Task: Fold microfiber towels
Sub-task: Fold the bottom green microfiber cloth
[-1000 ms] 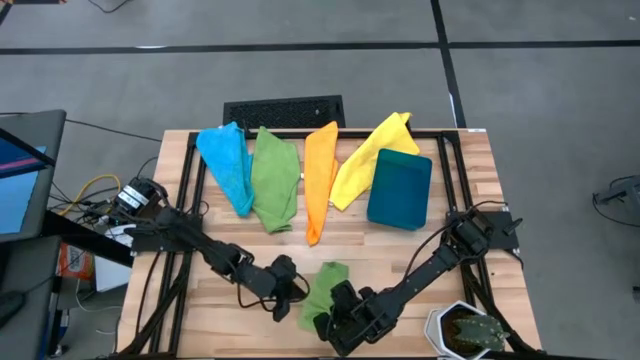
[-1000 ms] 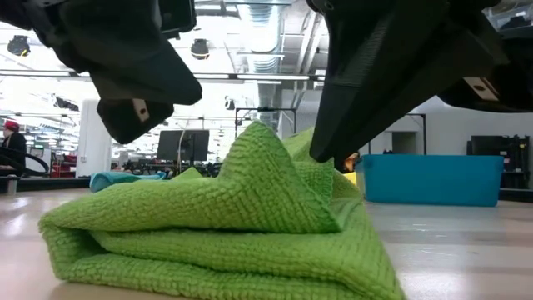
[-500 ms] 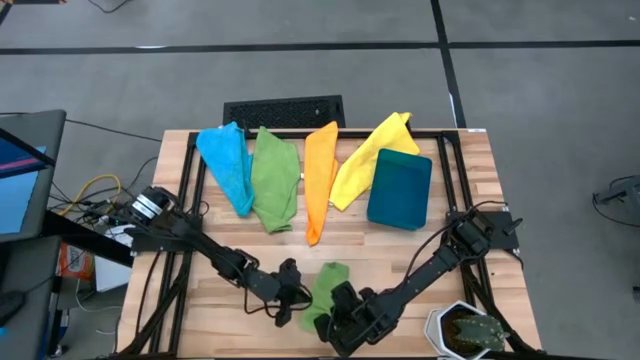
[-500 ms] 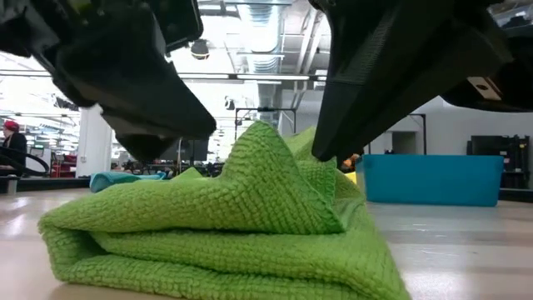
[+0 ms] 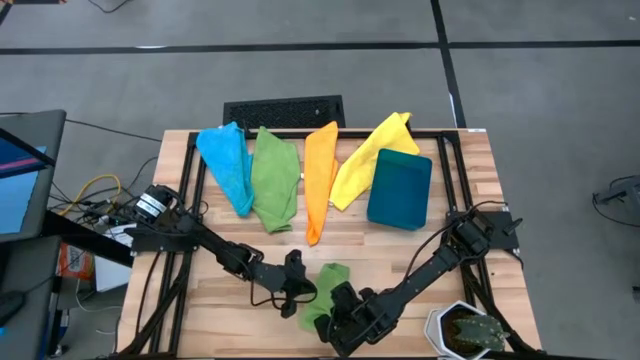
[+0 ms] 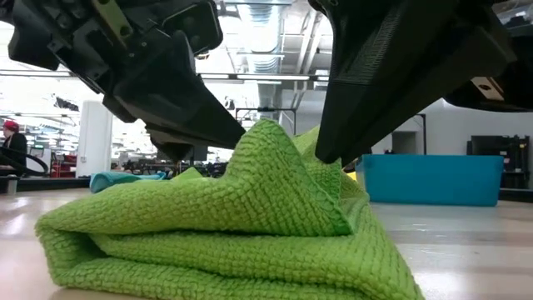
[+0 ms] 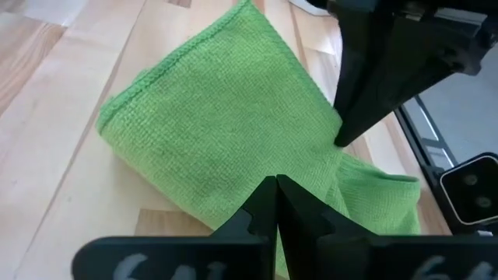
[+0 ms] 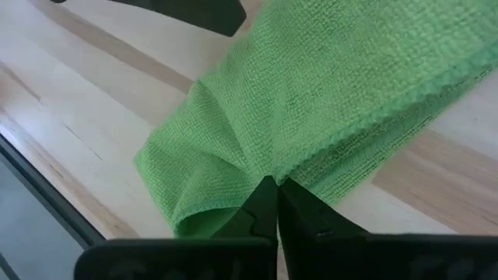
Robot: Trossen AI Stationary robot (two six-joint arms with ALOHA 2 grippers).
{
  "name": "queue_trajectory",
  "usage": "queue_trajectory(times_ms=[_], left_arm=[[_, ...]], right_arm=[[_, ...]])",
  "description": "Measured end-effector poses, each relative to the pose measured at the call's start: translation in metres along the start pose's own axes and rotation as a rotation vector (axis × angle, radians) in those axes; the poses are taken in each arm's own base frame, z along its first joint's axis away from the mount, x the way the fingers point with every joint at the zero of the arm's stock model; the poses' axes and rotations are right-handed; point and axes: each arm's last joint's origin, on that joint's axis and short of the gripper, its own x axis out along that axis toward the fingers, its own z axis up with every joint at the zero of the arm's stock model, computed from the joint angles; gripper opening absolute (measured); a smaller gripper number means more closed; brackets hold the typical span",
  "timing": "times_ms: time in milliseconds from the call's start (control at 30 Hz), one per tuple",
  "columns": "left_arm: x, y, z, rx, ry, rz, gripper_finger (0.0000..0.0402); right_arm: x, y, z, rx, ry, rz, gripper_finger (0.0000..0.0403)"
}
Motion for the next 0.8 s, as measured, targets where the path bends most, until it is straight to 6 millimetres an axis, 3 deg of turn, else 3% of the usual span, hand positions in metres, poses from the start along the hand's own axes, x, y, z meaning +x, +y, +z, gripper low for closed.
queue_trajectory(times_ms=[333, 600, 800], left_arm=[[0.015, 0.004, -0.015, 0.022, 0.059, -0.005, 0.0], [0.028, 0.001, -0.013, 0.036, 0.071, -0.004, 0.0], [0.032, -0.001, -0.01, 0.039, 0.086, -0.03, 0.0]], right_arm=[[0.0, 0.0, 0.0, -0.003, 0.0, -0.001, 0.0025], [-0.003, 0.0, -0.006, -0.04, 0.008, 0.007, 0.0029], [-0.029, -0.005, -0.012, -0.066, 0.02, -0.011, 0.0071]])
